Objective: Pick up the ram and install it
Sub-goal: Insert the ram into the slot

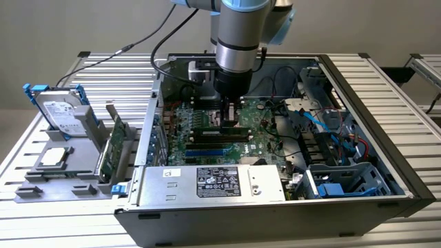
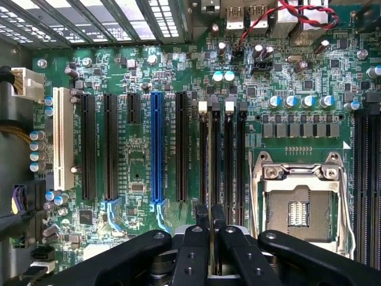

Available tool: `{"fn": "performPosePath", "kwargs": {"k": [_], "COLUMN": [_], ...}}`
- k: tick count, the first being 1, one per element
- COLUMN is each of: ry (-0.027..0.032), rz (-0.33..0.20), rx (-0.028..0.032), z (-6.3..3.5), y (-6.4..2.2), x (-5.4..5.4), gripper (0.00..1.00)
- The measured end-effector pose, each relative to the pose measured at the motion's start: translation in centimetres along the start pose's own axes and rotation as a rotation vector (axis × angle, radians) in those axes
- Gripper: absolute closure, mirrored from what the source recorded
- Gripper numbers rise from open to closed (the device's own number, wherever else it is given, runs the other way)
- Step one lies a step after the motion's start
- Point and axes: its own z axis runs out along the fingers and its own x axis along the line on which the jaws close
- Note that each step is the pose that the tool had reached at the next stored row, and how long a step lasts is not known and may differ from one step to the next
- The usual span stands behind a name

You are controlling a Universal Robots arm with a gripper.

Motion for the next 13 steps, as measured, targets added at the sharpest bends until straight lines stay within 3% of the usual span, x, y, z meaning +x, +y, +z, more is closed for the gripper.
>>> {"fn": "performPosePath", "kwargs": {"k": [13], "ry": [0.0001], "rz": [0.000], "rx": [0.0002], "z": [0.17], "y": [-0.01], "x": [0.06], "gripper": [0.87]}}
